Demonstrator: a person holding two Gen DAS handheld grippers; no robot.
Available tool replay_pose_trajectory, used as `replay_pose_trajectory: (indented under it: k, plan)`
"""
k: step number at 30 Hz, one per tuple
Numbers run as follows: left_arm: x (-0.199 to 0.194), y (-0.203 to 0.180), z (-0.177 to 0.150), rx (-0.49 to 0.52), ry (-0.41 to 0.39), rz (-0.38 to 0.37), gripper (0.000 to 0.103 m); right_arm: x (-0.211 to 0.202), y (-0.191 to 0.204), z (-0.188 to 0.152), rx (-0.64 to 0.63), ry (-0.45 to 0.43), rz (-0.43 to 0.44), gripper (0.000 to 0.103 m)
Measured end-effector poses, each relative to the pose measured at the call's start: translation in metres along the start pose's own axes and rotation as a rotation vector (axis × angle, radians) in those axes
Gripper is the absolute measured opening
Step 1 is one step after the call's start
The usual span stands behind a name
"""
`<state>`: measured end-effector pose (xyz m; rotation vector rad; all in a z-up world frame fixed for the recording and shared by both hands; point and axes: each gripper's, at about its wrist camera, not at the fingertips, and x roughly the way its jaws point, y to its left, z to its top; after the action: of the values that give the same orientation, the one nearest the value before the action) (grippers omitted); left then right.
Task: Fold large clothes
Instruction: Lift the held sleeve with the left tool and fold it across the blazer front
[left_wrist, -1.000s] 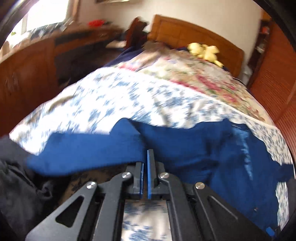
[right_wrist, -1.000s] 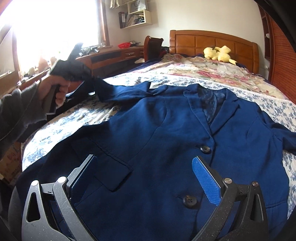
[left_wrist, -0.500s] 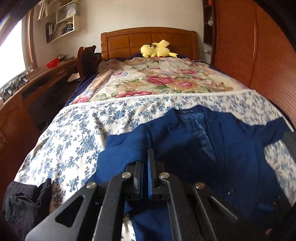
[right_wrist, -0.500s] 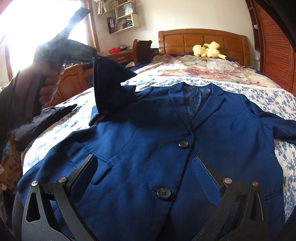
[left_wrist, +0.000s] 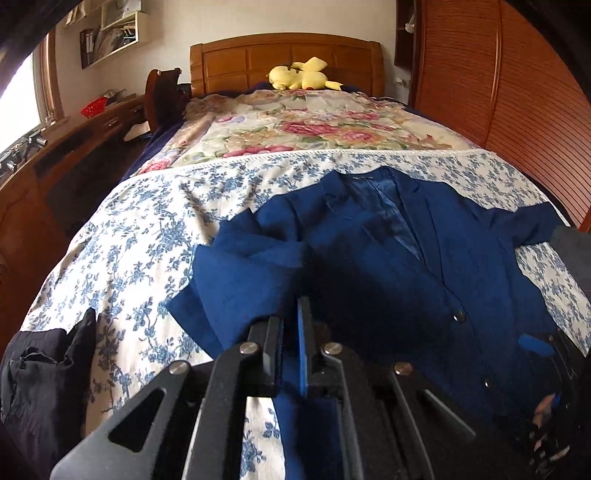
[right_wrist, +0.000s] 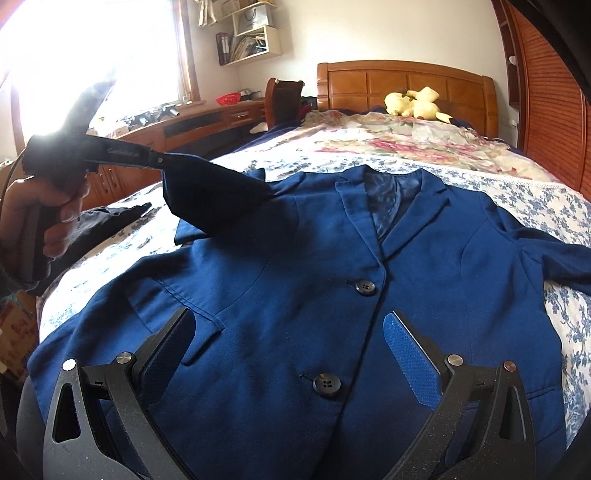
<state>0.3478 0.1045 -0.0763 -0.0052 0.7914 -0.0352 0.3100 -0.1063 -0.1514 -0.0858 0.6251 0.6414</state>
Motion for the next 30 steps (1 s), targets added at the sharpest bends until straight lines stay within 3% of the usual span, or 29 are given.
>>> replay_pose_trajectory:
  k: [3, 5, 11, 19, 30]
  plan:
    - [-0.008, -0.003, -0.011, -0.006, 0.000, -0.034, 0.018, 0.000, 0.000, 0.000, -0.003, 0.000, 0.001, 0.103]
    - [-0.013, -0.003, -0.021, -0.019, -0.002, -0.065, 0.035, 0.000, 0.000, 0.000, -0.002, -0.002, 0.002, 0.103]
    - [-0.026, 0.002, -0.052, -0.026, 0.003, -0.105, 0.044, 0.000, 0.000, 0.000, -0.002, -0.003, 0.002, 0.103]
    - [-0.034, 0.032, -0.066, -0.050, -0.018, -0.051, 0.048, 0.001, -0.001, -0.001, -0.003, 0.003, 0.000, 0.103]
    - [0.041, 0.112, -0.047, -0.187, 0.016, 0.068, 0.049, 0.002, -0.001, -0.001, -0.008, 0.001, -0.007, 0.103]
